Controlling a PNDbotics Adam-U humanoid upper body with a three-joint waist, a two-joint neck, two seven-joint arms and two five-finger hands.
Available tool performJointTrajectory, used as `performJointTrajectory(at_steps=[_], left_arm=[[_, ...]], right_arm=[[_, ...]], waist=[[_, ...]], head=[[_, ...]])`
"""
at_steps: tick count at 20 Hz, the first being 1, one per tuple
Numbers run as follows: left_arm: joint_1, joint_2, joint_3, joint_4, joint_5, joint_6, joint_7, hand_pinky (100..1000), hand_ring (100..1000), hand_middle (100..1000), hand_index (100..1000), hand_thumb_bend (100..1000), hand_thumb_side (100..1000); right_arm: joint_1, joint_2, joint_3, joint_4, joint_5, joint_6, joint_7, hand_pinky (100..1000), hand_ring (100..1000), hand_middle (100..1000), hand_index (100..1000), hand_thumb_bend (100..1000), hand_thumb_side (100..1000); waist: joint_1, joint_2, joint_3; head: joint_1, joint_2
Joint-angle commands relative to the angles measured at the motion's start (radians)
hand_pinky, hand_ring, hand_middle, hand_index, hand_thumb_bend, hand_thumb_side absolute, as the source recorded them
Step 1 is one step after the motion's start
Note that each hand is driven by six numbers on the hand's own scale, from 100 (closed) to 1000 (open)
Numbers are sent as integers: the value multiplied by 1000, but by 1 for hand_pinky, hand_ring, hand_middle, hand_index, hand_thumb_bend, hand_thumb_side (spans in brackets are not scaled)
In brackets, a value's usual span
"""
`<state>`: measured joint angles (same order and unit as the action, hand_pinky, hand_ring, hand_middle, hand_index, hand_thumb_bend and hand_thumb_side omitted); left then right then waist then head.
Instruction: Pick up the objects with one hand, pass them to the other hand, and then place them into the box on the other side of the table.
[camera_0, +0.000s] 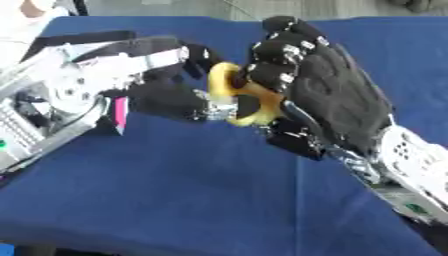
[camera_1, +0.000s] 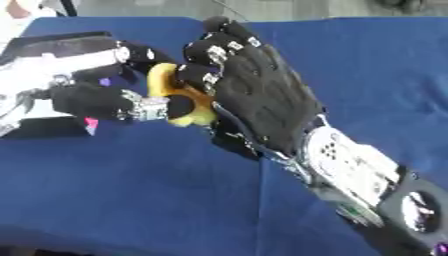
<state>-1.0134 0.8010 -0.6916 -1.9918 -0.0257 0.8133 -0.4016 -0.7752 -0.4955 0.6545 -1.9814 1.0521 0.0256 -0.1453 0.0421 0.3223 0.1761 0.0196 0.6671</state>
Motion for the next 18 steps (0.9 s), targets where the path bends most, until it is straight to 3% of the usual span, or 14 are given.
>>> performJointTrajectory(at_steps=[1, 5, 10, 11, 12, 15, 18], left_arm=[[-23, 12, 6, -8, -5, 68, -72, 877, 889, 827, 933, 501, 755], [-26, 3, -1, -8, 20, 83, -79, 856, 871, 793, 902, 451, 762], [-13, 8, -6, -8, 79, 93, -101, 847, 830, 726, 820, 239, 729], [-11, 8, -6, -8, 87, 94, -104, 824, 794, 677, 787, 138, 649], [-9, 9, -8, -8, 94, 94, -107, 802, 763, 640, 760, 100, 588], [-2, 15, -12, -8, 100, 94, -117, 770, 696, 556, 692, 100, 370], [2, 17, -11, -8, 102, 94, -118, 712, 588, 439, 569, 100, 245]], right_arm=[[-22, -2, -3, -19, 12, -12, -5, 808, 564, 391, 494, 168, 100], [-26, 0, 1, -19, 17, -21, -7, 808, 563, 390, 493, 167, 100], [-27, -1, 1, -19, 24, -22, -8, 808, 563, 388, 493, 164, 100], [-27, -1, 2, -19, 25, -23, -8, 808, 562, 388, 492, 164, 100], [-27, -1, 2, -19, 28, -24, -10, 809, 563, 387, 492, 163, 100], [-27, -2, 2, -19, 37, -25, -12, 810, 563, 387, 492, 163, 100], [-27, -3, 4, -19, 46, -25, -10, 811, 566, 389, 494, 163, 100]], waist=[[3, -33, 1], [3, -33, 0], [3, -32, -1], [2, -32, -1], [2, -31, -2], [2, -31, -3], [1, -31, -3]], head=[[3, -3], [1, -3], [3, 3], [3, 4], [4, 5], [5, 5], [5, 4]])
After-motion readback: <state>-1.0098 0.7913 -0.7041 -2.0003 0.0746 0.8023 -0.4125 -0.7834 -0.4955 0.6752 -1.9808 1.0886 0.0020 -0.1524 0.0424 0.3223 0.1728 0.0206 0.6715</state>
